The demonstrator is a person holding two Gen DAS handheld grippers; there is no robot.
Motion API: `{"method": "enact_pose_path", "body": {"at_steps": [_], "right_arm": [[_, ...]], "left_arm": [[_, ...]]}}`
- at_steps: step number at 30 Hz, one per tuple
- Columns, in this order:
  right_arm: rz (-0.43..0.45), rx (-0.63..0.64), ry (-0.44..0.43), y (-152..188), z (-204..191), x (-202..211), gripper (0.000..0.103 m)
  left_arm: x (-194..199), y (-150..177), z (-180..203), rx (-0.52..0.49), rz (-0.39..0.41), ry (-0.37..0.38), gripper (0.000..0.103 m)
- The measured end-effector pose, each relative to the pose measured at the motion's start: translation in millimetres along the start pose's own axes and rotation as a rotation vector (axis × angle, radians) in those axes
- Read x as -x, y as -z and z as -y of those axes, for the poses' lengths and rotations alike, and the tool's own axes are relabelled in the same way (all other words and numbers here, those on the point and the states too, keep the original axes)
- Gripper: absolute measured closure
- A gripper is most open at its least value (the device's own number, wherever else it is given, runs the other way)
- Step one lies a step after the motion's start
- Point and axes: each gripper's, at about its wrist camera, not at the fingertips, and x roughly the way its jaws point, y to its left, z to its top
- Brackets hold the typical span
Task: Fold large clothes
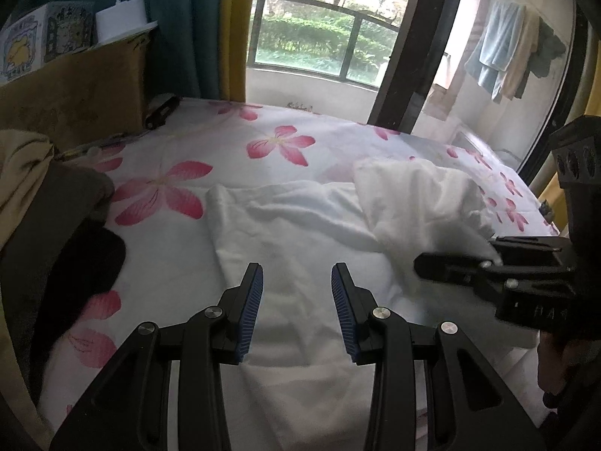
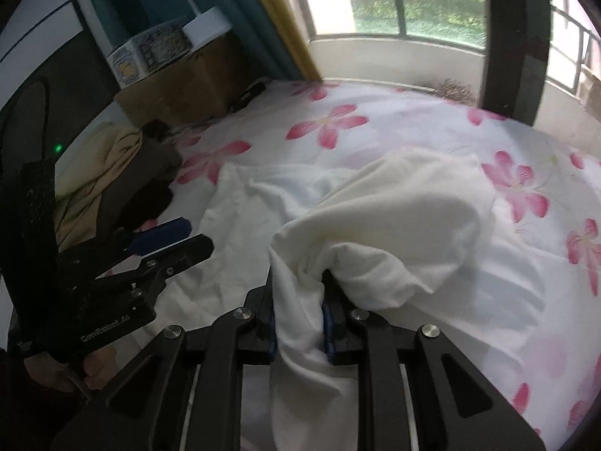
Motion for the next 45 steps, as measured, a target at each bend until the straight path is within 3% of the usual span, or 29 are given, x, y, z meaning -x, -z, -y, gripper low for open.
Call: {"method": "enact_pose_path", "body": {"at_steps": [9, 14, 16, 18, 22, 27, 35, 39, 42, 45], "right_arm": [[-0.08, 0.057, -0.062, 9.5, -26.4, -26.2, 0.082], [-0.096, 0.078, -0.09, 11.9, -32.4, -27.5, 0.069], [-0.102, 0.091, -0.114, 12.9, -37.1, -27.6, 0.054], [-0.11, 0.108, -0.14, 14.5, -43.2, -28.1, 0.046], [-0.121, 0.153, -0.204, 18.8, -56.5, -23.7, 0.044], [-0.072, 0.199, -0.192, 19.2, -57.5, 0.5, 0.043], [0.069, 0.099, -0.089, 18.4, 1.3, 57.8, 0.042], [0.127, 0.0, 0.034, 24.8, 48.5, 75.8, 0.041], [0.116, -0.069, 0.13, 32.3, 78.4, 77.2, 0.041], [0.091, -0.115, 0.168, 41.0, 97.8, 72.1, 0.041]], "left_arm": [[2.8, 5.1, -16.3, 0.022, -0.012, -0.034, 0.064], [5.9, 8.4, -26.8, 0.044, -0.025, -0.046, 0.064], [9.6, 9.1, -28.7, 0.046, -0.023, -0.055, 0.064], [14.1, 9.5, -31.5, 0.049, -0.019, -0.064, 0.064], [25.4, 8.7, -36.1, 0.056, -0.006, -0.082, 0.064], [35.8, -1.8, -35.5, 0.088, 0.025, -0.074, 0.064], [26.0, -30.3, 13.5, -0.021, 0.037, 0.019, 0.057], [4.8, -36.1, 38.7, -0.131, -0.015, 0.068, 0.051], [-20.3, -29.0, 42.0, -0.181, -0.091, 0.024, 0.051], [-39.5, -16.8, 27.9, -0.165, -0.165, -0.044, 0.051]]}}
